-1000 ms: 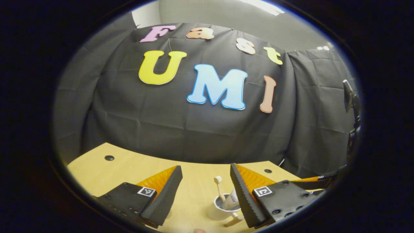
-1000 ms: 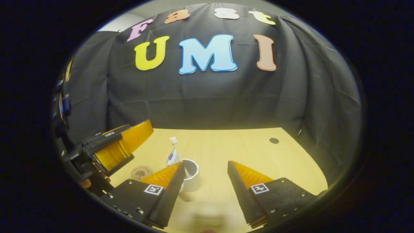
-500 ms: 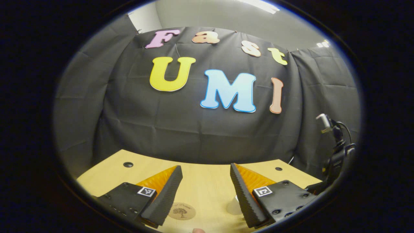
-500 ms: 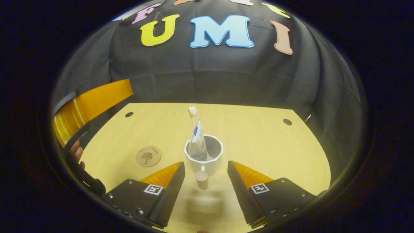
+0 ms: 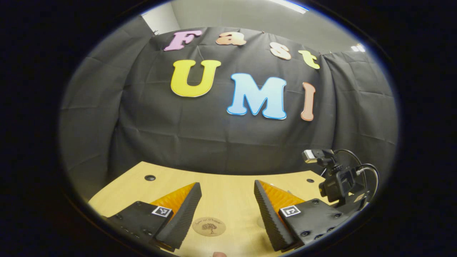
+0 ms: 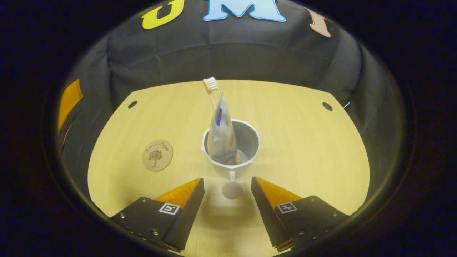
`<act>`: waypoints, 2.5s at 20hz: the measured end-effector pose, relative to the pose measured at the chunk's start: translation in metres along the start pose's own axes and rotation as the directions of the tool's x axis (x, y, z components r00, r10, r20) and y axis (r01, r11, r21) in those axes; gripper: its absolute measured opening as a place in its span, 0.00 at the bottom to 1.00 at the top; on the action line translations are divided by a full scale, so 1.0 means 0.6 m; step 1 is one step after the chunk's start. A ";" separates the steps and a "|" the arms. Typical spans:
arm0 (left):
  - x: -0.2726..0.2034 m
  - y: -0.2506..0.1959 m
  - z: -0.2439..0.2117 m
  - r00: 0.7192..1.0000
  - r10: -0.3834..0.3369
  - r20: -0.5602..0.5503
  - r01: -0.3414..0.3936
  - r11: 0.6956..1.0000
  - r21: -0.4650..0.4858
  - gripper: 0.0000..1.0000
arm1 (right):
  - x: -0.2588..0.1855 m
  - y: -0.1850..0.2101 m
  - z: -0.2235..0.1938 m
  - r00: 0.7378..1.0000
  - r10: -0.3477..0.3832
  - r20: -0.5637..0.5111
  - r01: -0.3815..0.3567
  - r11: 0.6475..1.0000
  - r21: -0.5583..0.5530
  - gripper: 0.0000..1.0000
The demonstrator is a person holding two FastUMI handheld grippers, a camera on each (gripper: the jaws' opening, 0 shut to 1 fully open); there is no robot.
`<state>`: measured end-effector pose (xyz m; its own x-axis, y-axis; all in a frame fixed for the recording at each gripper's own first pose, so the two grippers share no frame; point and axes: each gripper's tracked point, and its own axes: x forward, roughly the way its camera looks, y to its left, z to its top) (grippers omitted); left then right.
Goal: Put the toothbrush and toothpaste on the desktop into the cup, then pick up the cup and place it on the coaster on the desktop.
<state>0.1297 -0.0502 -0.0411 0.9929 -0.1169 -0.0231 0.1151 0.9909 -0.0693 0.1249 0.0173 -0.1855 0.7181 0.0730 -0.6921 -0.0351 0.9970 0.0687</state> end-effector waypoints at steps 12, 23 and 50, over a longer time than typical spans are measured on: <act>-0.020 0.055 -0.025 0.998 0.048 -0.047 -0.049 0.998 -0.026 0.94 | 0.038 -0.006 -0.007 0.993 -0.026 -0.116 0.027 1.000 0.007 0.69; -0.037 0.076 -0.033 0.996 0.063 -0.065 -0.065 0.997 -0.035 0.94 | 0.040 -0.005 -0.007 0.993 -0.037 -0.111 0.040 0.999 0.025 0.22; -0.129 0.255 -0.013 0.975 0.213 -0.064 -0.218 0.973 -0.077 0.94 | 0.063 0.258 0.056 0.989 0.105 -0.109 -0.126 0.968 -0.218 0.22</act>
<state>0.0701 0.1102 -0.0578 0.9905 0.0932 -0.1009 -0.1069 0.9844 -0.1395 0.1702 0.1735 -0.1768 0.6307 0.1791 -0.7551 -0.2760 0.9612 -0.0026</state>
